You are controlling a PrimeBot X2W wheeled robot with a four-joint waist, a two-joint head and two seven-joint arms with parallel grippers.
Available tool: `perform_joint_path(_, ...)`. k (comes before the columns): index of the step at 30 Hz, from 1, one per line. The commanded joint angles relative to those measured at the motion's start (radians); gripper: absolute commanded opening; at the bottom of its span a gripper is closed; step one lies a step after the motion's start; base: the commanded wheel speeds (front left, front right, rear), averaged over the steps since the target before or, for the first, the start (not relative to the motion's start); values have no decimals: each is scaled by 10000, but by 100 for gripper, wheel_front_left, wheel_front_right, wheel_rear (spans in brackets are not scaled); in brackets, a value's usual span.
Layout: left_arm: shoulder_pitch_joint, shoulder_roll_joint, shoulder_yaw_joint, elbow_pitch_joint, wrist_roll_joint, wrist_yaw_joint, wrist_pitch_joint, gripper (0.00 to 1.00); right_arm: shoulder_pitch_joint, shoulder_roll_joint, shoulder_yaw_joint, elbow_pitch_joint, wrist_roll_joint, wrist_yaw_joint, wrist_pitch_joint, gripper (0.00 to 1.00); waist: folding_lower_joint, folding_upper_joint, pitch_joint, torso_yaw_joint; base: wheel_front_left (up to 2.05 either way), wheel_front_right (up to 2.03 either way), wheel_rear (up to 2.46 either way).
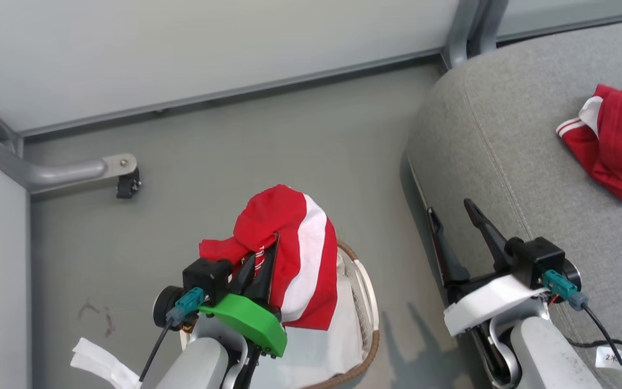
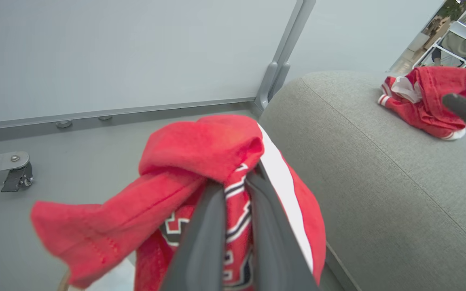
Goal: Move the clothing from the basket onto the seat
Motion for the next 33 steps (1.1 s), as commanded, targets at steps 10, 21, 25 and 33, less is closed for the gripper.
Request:
perform_joint_path(10,669,26,497,-1620,218,62,-3,0,809,-46,101,283,7,-11,0,100,1,0,-1323,226,0,0,0)
perform_joint_path(21,900,26,690,-2290,268,195,-3,0,1007,-42,1466,345,-335,-11,0,100,1,0,-1633,195,0,0,0)
perform_joint_path(25,838,26,619,-2391,199,249,-3,0,639,-45,2679,133,-474,-11,-2,100,1,0,-1593,315,0,0,0)
perform_joint_path(33,460,26,383,-2526,-42,234,-3,0,-543,-50,4796,140,-1205,-11,0,100,1,0,-1431,723,0,0,0)
